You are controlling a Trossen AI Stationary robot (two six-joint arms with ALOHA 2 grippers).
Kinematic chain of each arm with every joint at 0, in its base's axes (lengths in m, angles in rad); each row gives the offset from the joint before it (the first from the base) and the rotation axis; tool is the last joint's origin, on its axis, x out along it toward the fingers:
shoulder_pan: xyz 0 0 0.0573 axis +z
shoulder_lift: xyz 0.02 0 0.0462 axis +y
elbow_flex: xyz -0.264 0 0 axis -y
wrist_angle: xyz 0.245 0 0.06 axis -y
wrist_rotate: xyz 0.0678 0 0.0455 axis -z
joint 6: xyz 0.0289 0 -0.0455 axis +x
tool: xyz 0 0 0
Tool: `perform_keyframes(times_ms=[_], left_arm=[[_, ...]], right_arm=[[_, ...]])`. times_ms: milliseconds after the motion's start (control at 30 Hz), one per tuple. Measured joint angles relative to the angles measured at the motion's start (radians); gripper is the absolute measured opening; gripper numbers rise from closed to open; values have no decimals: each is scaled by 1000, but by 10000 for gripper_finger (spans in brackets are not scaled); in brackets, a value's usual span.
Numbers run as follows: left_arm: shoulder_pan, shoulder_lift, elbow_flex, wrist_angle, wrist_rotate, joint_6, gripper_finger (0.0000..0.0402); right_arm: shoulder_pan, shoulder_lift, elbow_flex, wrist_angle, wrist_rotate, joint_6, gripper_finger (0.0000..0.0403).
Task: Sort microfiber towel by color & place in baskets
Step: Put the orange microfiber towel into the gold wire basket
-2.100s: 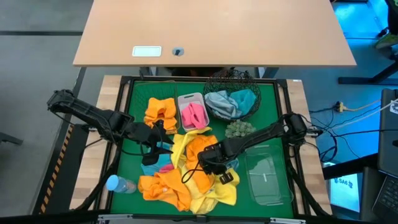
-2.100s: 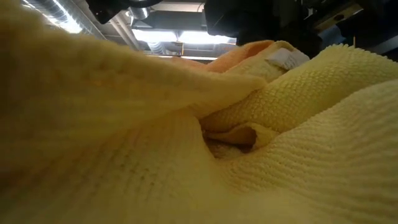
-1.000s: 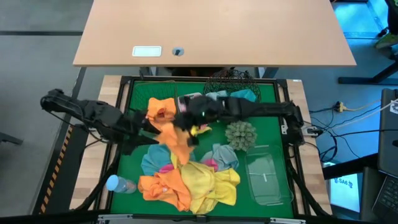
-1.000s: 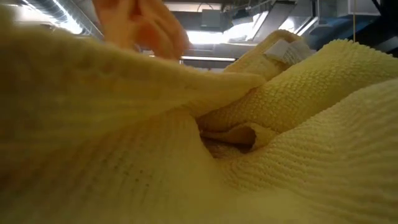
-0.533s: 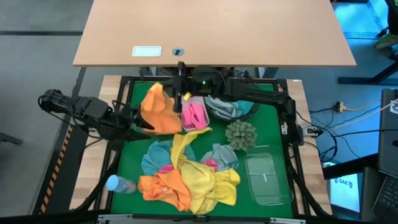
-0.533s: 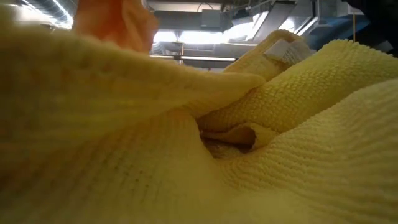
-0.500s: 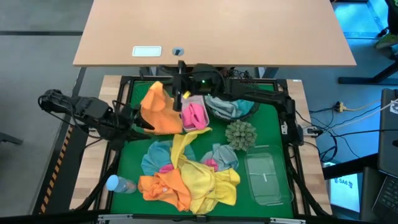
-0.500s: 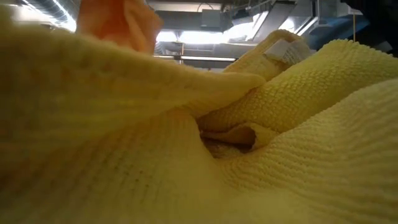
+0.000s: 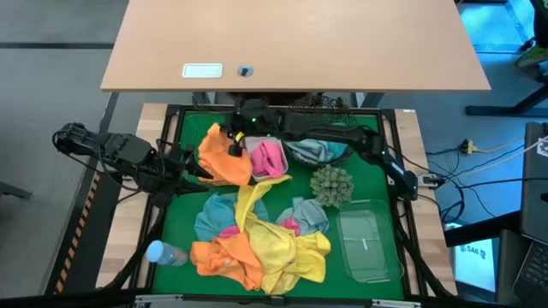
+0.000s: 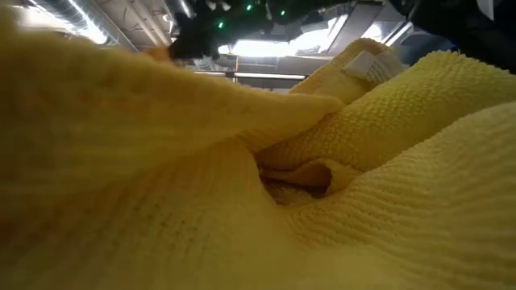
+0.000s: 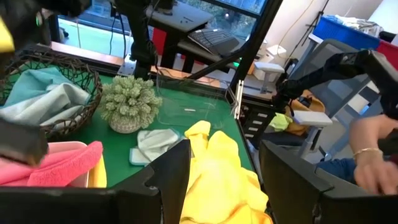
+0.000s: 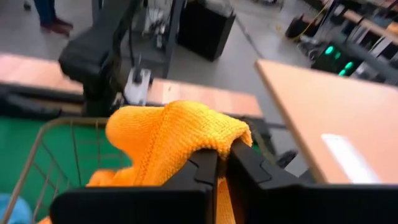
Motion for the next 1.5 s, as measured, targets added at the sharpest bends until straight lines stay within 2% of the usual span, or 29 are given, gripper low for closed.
perform_keyframes(times_ms=[233,500,600,867,1100,1333,1500], left_arm=[[0,0,0,0,0,0,183],[0,0,0,0,0,0,183],[0,0,0,0,0,0,183],[0,0,0,-1,0,-7,183],[0,0,0,-11,0,-7,183],[0,45,0,-11,-34,1,183],[0,111,0,-11,-97,66,183]], right_arm=[[0,64,0,-54,0,0,25],[0,78,0,-133,-7,0,32],[0,78,0,-140,-10,0,63],[3,65,0,-154,16,0,185],[13,8,0,-214,19,0,231],[15,-137,0,-442,16,-12,233],[21,-268,0,-590,22,-103,233]])
